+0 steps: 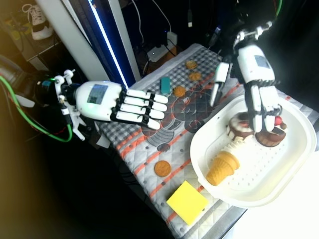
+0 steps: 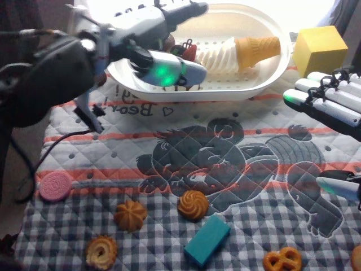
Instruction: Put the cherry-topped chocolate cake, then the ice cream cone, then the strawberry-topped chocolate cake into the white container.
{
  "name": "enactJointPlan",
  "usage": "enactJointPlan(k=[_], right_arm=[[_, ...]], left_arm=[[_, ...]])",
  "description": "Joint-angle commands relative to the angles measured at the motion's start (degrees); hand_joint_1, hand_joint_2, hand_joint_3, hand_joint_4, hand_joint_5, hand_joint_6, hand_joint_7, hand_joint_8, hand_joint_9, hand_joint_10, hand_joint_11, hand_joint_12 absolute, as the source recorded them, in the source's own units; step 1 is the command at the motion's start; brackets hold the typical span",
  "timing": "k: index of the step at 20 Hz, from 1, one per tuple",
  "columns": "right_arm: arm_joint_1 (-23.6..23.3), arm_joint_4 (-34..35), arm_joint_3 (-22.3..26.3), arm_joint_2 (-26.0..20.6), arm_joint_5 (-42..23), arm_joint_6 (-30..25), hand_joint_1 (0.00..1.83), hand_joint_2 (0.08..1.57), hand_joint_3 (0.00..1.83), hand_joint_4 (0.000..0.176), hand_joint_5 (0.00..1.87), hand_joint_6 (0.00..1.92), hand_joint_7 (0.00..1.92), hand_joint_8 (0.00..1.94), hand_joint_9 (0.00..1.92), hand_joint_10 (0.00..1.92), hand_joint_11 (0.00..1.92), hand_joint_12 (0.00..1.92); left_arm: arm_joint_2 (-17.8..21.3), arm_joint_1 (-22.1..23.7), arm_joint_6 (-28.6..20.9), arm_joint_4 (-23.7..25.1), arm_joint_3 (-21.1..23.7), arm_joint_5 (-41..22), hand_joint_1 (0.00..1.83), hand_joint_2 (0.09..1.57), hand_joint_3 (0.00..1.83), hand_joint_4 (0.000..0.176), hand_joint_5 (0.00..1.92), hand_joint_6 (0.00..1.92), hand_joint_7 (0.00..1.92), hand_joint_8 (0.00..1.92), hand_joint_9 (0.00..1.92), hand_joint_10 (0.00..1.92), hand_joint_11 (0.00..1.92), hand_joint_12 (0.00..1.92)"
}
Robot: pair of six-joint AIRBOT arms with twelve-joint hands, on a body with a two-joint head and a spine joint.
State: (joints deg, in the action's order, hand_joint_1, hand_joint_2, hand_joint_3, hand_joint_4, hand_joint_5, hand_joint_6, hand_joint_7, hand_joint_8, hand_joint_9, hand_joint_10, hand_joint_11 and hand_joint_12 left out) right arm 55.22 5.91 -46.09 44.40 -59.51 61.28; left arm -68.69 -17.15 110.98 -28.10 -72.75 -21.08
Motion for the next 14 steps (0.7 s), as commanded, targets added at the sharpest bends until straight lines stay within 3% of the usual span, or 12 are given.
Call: enactJointPlan(k=[1, 3, 4, 5, 7, 9, 10, 11, 12, 13, 14], right_arm=[[-0.2, -0.1, 0.1, -0.4, -7.4, -0.2, 0.51, 1.26, 0.0, 0.0, 0.0, 0.0, 0.0, 0.0, 0.0, 0.0, 0.0, 0.31], [0.0, -0.1, 0.5, -0.8, -8.1, -0.2, 0.5, 1.25, 0.0, 0.0, 0.0, 0.0, 0.0, 0.0, 0.0, 0.0, 0.0, 0.46], [0.1, -0.1, 0.6, -0.9, -8.5, -0.2, 0.49, 1.25, 0.0, 0.0, 0.0, 0.0, 0.0, 0.0, 0.0, 0.0, 0.0, 0.53], [0.1, -0.1, 0.7, -1.0, -8.9, -0.2, 0.49, 1.25, 0.0, 0.0, 0.0, 0.0, 0.0, 0.0, 0.0, 0.0, 0.0, 0.62], [0.2, 0.2, 0.8, -1.4, -10.1, -0.2, 0.5, 1.23, 0.0, 0.0, 0.0, 0.0, 0.0, 0.0, 0.01, 0.01, 0.0, 0.74], [0.2, 0.5, 1.0, -1.7, -11.3, -0.2, 0.52, 1.22, 0.0, 0.0, 0.0, 0.0, 0.0, 0.0, 0.05, 0.03, 0.0, 0.77], [0.3, 0.7, 1.1, -1.9, -12.1, -0.2, 0.52, 1.21, 0.0, 0.008, 0.0, 0.0, 0.03, 0.01, 0.06, 0.04, 0.0, 0.69], [0.3, 0.9, 1.2, -2.3, -12.8, -0.2, 0.52, 1.21, 0.0, 0.016, 0.0, 0.0, 0.03, 0.01, 0.06, 0.04, 0.0, 0.67], [0.4, 1.3, 1.4, -2.7, -14.0, -0.2, 0.55, 1.22, 0.0, 0.0, 0.0, 0.0, 0.0, 0.0, 0.04, 0.04, 0.0, 0.72], [0.6, 1.7, 1.6, -3.1, -15.2, -0.1, 0.55, 1.22, 0.0, 0.0, 0.0, 0.0, 0.0, 0.0, 0.04, 0.04, 0.0, 0.72], [0.9, 2.3, 1.9, -3.6, -16.7, 0.1, 0.6, 1.22, 0.0, 0.0, 0.0, 0.0, 0.0, 0.0, 0.02, 0.03, 0.0, 0.81]], left_arm=[[1.8, 0.0, -2.4, 2.5, 1.0, -9.7, 0.73, 1.1, 0.01, 0.163, 0.05, 0.04, 0.02, 0.0, 0.0, 0.47, 0.0, 1.36], [5.5, -1.5, -7.9, 6.6, 4.7, -15.0, 0.73, 1.14, 0.02, 0.159, 0.02, 0.03, 0.0, 0.0, 0.0, 0.24, 0.0, 1.26], [8.1, -3.0, -11.0, 8.7, 7.2, -18.8, 0.71, 1.15, 0.02, 0.145, 0.01, 0.02, 0.0, 0.0, 0.0, 0.13, 0.0, 1.25], [9.5, -4.0, -13.2, 9.9, 8.6, -21.6, 0.74, 1.16, 0.01, 0.131, 0.01, 0.02, 0.0, 0.0, 0.0, 0.14, 0.0, 1.15], [13.4, -8.0, -18.6, 11.8, 12.0, -28.9, 0.7, 1.13, 0.0, 0.164, 0.02, 0.02, 0.01, 0.0, 0.0, 0.19, 0.0, 1.32], [16.5, -12.1, -23.0, 12.7, 14.5, -35.4, 0.65, 1.13, 0.0, 0.176, 0.01, 0.01, 0.03, 0.01, 0.01, 0.22, 0.0, 1.29], [17.9, -14.5, -24.9, 12.7, 15.8, -38.8, 0.67, 1.14, 0.0, 0.169, 0.02, 0.01, 0.05, 0.01, 0.02, 0.23, 0.0, 1.13], [19.0, -16.4, -25.8, 12.6, 17.0, -41.5, 0.69, 1.13, 0.0, 0.175, 0.03, 0.01, 0.06, 0.01, 0.03, 0.21, 0.0, 1.01], [20.1, -18.6, -26.6, 12.6, 18.4, -44.6, 0.63, 1.15, 0.0, 0.176, 0.01, 0.0, 0.05, 0.0, 0.06, 0.1, 0.0, 0.87], [20.9, -20.9, -26.8, 12.4, 19.7, -47.5, 0.63, 1.15, 0.0, 0.176, 0.01, 0.0, 0.05, 0.0, 0.06, 0.1, 0.0, 0.87], [21.7, -22.8, -26.9, 12.1, 21.0, -50.3, 0.62, 1.17, 0.0, 0.176, 0.0, 0.0, 0.02, 0.0, 0.07, 0.06, 0.0, 0.75]])
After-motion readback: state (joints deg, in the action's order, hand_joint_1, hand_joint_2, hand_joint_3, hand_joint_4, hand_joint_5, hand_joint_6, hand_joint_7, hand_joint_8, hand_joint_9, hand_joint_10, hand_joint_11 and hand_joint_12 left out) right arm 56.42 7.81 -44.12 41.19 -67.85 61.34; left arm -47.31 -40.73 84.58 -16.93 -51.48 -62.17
